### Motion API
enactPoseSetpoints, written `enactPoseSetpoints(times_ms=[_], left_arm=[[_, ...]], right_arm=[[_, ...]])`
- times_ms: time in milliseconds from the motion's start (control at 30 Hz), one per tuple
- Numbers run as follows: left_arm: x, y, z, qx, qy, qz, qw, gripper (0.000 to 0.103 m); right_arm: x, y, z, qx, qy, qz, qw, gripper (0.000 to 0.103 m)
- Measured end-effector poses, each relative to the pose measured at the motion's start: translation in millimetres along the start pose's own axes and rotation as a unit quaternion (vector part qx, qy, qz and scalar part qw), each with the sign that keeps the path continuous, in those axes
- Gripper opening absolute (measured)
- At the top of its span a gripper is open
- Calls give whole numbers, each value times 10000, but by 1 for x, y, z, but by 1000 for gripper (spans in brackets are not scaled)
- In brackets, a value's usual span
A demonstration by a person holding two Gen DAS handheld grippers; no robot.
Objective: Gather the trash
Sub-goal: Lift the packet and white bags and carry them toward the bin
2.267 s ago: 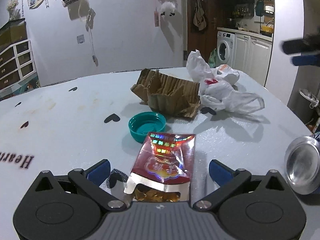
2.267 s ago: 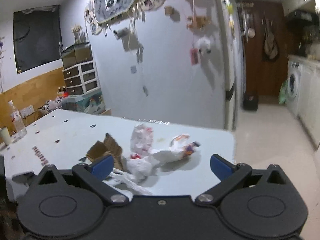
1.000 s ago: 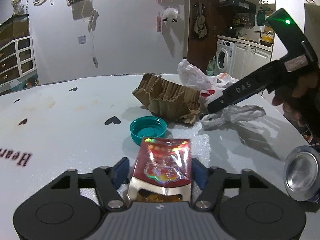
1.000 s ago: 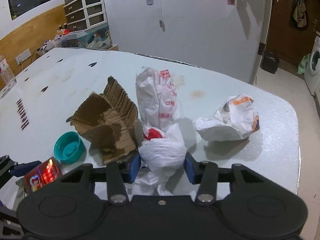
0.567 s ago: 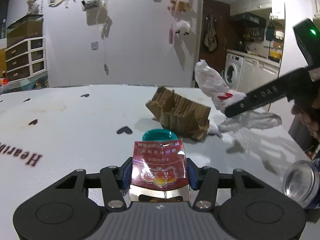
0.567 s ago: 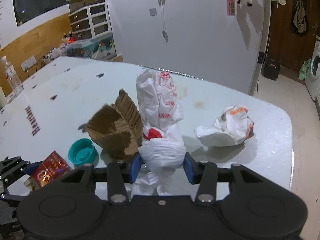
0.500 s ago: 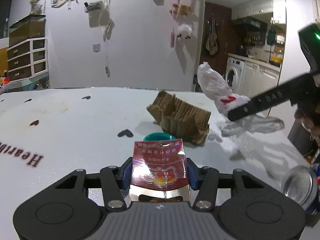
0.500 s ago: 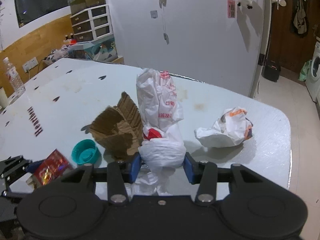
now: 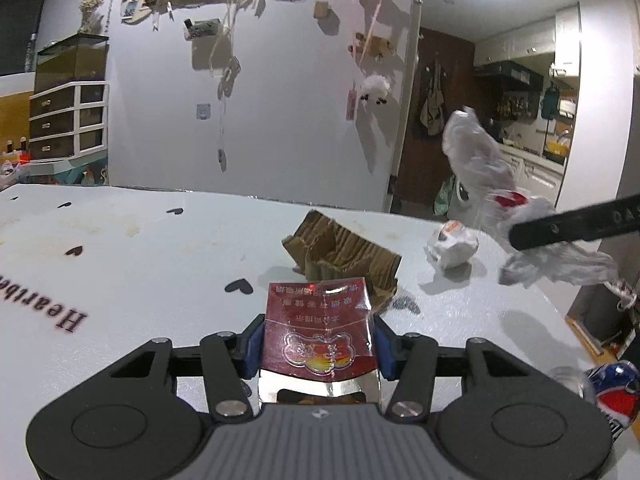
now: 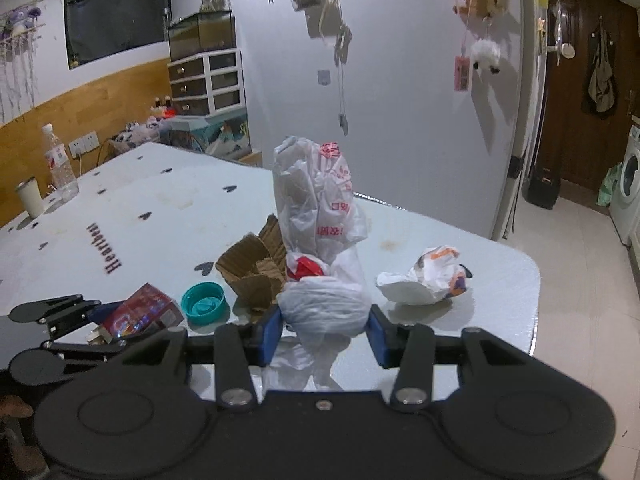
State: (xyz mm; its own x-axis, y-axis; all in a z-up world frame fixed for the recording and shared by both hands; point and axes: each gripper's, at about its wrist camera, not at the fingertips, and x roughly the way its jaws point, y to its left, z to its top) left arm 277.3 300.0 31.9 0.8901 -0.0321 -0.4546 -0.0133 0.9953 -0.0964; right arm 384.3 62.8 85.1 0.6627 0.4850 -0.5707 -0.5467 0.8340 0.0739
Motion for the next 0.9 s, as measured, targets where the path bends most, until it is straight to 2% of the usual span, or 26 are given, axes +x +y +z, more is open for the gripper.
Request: enactPoseSetpoints(times_ms=[300, 533, 733, 900], left_arm=[[-14, -20, -1, -84, -144, -53, 9998, 54], [-17, -36, 0, -51, -111, -82, 9999, 54], [-14, -67, 2, 119, 18, -206, 9997, 54], [-23, -99, 11, 302, -50, -368, 9989, 54]], right_arm=[[-41, -12, -14, 0, -277, -63, 9996, 46], [-68, -35, -35, 247, -387, -164, 9988, 46], [-93, -53, -50, 328, -448, -363, 9978, 46], [-121, -72, -65, 410, -506, -585, 9962, 46]])
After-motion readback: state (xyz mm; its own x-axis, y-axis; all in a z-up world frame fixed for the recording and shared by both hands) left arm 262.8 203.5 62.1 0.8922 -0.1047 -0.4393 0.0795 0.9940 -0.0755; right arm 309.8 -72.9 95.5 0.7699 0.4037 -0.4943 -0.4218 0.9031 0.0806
